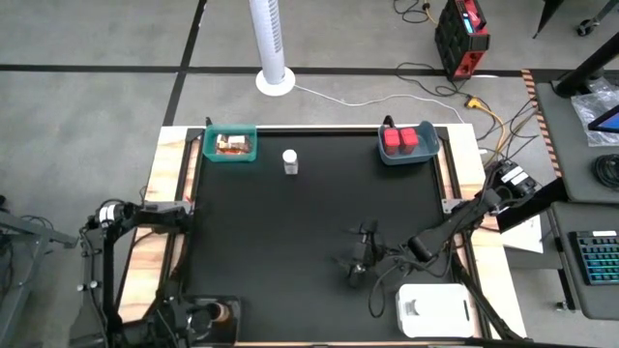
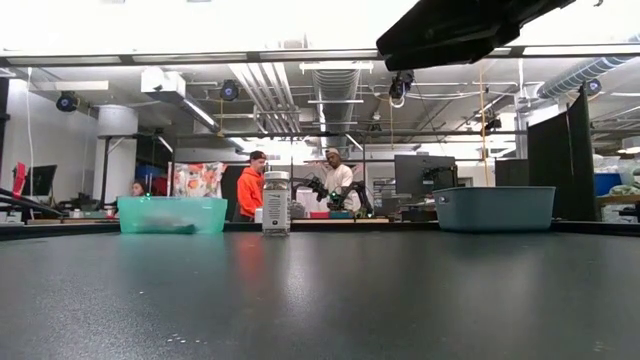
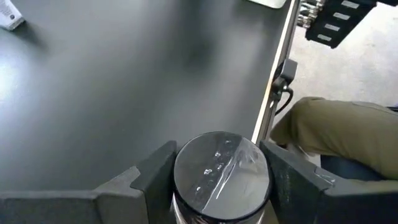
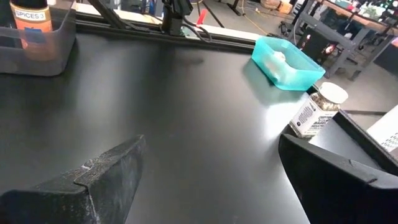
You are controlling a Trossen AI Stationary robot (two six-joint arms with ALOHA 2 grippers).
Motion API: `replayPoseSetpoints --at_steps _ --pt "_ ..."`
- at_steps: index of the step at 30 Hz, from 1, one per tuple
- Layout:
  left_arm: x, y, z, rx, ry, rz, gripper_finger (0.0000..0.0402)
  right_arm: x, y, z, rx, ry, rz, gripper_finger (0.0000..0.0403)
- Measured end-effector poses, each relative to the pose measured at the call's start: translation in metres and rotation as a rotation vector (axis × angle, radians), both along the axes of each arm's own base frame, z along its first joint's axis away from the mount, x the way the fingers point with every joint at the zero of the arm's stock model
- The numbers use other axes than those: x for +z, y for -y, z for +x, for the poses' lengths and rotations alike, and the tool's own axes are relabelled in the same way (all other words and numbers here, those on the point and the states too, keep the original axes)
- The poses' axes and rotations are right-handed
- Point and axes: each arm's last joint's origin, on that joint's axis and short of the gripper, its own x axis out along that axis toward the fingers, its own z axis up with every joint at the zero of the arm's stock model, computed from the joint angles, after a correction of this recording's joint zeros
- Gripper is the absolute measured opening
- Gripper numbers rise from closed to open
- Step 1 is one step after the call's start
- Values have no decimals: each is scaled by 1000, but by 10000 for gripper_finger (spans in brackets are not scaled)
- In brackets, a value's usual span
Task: Sort spices by type
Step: Put the black seasoning bottle into the black bin
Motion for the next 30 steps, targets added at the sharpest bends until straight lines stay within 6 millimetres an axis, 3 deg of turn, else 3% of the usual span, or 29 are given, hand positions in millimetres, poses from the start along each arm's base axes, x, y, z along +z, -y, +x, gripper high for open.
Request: replayPoseSetpoints --at_steps 17,25,30 --pt "-3 -2 -7 -152 -175 92 191 -1 0 0 -6 5 16 358" --pt "-10 -7 4 -166 -34 235 191 0 2 1 -8 8 11 358" --pt "0 -12 7 -183 129 310 191 0 2 1 -9 9 11 358"
